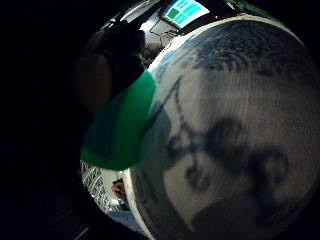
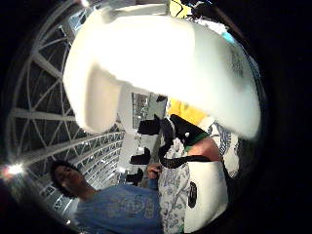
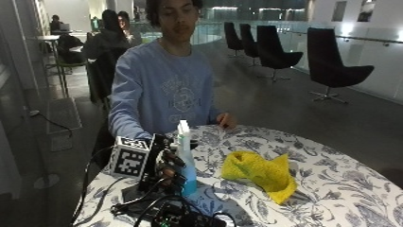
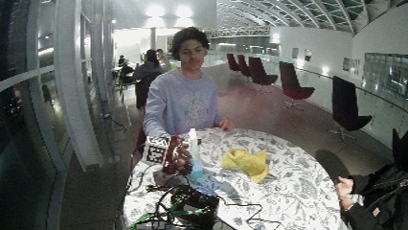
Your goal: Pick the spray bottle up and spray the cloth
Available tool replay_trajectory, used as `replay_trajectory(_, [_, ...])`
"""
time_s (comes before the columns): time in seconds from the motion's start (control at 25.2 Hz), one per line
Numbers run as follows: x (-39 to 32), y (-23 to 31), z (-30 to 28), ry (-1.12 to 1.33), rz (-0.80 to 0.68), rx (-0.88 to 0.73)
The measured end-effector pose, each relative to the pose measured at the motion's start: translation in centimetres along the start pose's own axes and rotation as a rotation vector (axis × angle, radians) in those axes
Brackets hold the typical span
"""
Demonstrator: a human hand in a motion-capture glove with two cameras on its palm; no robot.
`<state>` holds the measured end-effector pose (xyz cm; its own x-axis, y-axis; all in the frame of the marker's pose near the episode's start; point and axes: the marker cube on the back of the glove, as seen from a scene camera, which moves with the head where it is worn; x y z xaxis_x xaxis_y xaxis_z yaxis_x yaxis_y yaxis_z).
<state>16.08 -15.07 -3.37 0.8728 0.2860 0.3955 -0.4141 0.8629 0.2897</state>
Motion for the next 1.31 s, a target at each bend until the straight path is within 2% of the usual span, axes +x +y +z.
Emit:
replay_trajectory(0.44, [-0.6, -1.7, 0.6, -0.028, -0.067, 0.045])
replay_trajectory(0.55, [-2.2, -1.7, 0.6, -0.059, -0.104, 0.008])
replay_trajectory(0.83, [-7.4, -1.2, 1.6, -0.076, -0.122, -0.258])
replay_trajectory(1.07, [-9.9, -0.8, 3.6, 0.008, -0.003, -0.524])
replay_trajectory(1.31, [-10.1, -1.1, 5.1, 0.058, 0.127, -0.665])
